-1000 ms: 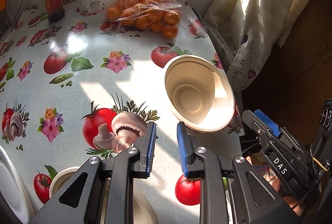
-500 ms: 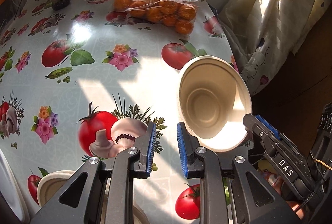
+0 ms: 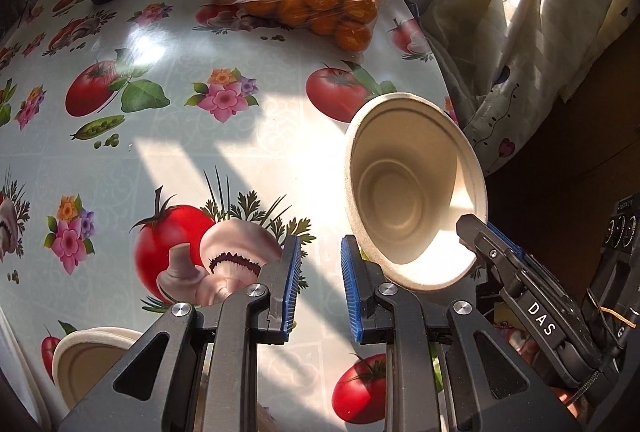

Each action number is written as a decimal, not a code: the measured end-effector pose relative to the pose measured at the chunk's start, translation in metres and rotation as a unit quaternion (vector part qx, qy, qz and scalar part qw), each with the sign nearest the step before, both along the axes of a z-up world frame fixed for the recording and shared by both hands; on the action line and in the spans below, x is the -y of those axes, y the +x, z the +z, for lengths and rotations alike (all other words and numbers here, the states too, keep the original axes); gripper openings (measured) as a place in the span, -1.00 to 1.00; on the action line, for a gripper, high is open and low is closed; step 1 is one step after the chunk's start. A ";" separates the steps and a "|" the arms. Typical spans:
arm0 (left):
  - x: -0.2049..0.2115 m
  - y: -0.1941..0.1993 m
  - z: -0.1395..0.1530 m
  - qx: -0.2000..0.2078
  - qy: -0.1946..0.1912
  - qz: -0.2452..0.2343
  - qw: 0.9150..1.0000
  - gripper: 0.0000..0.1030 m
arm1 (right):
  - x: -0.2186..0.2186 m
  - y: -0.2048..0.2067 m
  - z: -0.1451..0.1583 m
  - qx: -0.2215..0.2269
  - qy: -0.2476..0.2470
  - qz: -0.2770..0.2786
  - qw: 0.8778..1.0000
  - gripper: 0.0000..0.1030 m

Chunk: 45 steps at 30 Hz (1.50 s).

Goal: Organize plates and bowls

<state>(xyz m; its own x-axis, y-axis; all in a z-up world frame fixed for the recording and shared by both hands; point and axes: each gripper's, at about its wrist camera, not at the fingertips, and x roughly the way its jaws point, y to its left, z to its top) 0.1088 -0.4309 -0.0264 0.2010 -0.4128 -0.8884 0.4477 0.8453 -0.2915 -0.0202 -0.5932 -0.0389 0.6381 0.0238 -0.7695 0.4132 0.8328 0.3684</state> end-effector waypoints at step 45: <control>-0.053 -0.087 0.018 0.013 -0.035 -0.051 0.998 -0.59 | -0.058 -0.116 0.027 0.062 0.030 -0.044 0.997 -0.64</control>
